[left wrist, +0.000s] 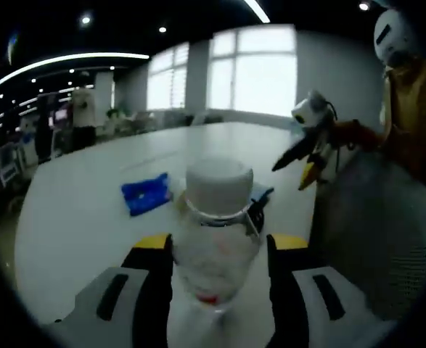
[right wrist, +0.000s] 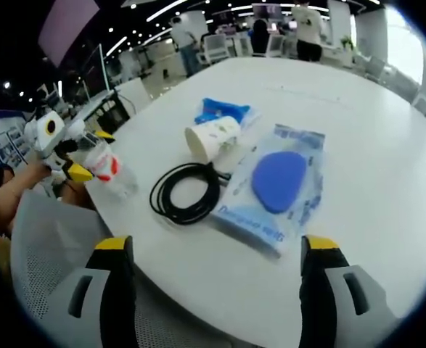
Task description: Arrange the tabletop items into an orderly group along one side of the table until the central work area is clear of visible clutter.
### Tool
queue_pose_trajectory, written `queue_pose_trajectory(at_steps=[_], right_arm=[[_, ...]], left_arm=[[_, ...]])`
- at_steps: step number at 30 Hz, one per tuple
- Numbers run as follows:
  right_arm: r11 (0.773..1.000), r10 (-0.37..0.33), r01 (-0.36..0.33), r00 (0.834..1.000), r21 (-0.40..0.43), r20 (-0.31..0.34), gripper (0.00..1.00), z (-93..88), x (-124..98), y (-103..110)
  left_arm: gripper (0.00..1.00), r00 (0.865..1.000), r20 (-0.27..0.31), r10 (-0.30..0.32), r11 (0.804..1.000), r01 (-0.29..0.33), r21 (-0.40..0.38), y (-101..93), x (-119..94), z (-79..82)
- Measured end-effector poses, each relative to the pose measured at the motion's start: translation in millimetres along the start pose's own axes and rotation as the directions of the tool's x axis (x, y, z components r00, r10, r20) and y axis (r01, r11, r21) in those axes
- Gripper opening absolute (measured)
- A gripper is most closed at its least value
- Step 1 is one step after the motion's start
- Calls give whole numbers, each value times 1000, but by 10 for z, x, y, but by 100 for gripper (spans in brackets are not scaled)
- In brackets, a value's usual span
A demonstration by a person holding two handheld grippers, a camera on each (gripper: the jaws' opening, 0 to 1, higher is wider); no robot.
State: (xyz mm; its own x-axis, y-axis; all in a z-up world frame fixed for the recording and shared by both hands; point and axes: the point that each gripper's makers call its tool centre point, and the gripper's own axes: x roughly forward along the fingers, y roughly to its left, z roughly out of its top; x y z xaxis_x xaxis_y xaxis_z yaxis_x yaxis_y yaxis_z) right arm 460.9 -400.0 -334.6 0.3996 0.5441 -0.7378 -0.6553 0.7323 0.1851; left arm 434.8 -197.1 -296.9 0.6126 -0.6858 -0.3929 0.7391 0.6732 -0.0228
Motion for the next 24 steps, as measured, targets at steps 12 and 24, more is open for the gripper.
queue_pose_trajectory(at_steps=[12, 24], right_arm=[[1000, 4, -4, 1000, -3, -16, 93, -35, 1, 14], [1000, 12, -12, 1000, -1, -20, 92, -41, 8, 25]], left_arm=[[44, 999, 10, 52, 998, -52, -19, 72, 34, 25], [43, 985, 27, 172, 982, -169, -84, 225, 58, 52]])
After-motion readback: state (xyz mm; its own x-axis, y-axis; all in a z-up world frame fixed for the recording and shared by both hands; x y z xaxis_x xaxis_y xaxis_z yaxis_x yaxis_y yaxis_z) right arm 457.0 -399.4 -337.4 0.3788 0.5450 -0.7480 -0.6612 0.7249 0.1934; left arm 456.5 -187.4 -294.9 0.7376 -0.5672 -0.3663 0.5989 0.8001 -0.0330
